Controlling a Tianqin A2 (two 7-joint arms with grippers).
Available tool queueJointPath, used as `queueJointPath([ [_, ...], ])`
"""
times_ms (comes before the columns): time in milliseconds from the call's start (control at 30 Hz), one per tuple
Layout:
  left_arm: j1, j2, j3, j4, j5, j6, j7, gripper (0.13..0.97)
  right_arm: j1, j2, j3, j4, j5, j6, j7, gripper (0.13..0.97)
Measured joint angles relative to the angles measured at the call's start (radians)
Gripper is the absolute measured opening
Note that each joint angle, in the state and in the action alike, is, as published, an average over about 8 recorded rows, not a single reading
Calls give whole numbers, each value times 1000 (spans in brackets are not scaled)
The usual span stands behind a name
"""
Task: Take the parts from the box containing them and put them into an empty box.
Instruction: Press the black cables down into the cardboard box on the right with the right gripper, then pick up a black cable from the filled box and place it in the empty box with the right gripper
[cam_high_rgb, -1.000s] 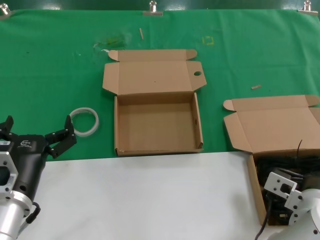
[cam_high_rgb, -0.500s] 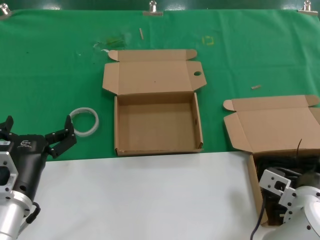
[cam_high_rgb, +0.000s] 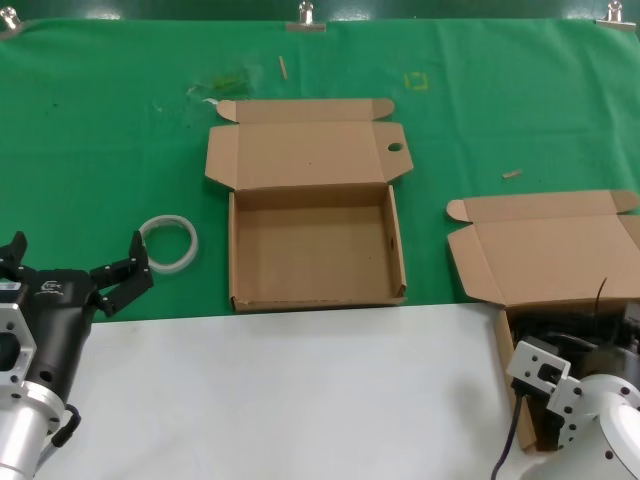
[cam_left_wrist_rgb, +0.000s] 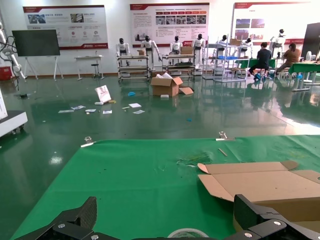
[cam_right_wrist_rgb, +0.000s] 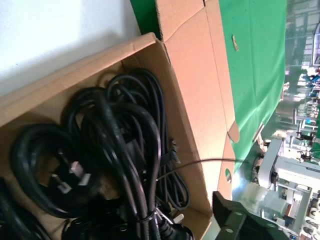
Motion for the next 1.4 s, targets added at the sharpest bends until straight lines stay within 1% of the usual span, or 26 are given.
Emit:
queueJointPath([
  [33, 0, 0, 0, 0, 0, 0, 0, 965, -1, 0, -1, -1, 1, -1, 2, 613],
  [167, 0, 0, 0, 0, 0, 0, 0, 965, -3, 0, -3, -5, 6, -5, 10, 613],
  [433, 0, 0, 0, 0, 0, 0, 0, 965, -5, 0, -5, -11, 18, -10, 22, 399],
  [467, 0, 0, 0, 0, 0, 0, 0, 965, -5, 0, -5, -11, 20, -11, 24, 399],
  [733, 0, 0, 0, 0, 0, 0, 0, 965, -8, 0, -9, -4, 32, -10, 34, 249],
  [1033, 0, 0, 0, 0, 0, 0, 0, 965, -20, 0, -20, 75, 36, 22, 27, 201],
  [1233, 0, 0, 0, 0, 0, 0, 0, 965, -11, 0, -50, 156, 37, 51, 21, 201],
  [1400, 0, 0, 0, 0, 0, 0, 0, 965, 23, 0, -99, 160, 40, 45, 31, 201],
])
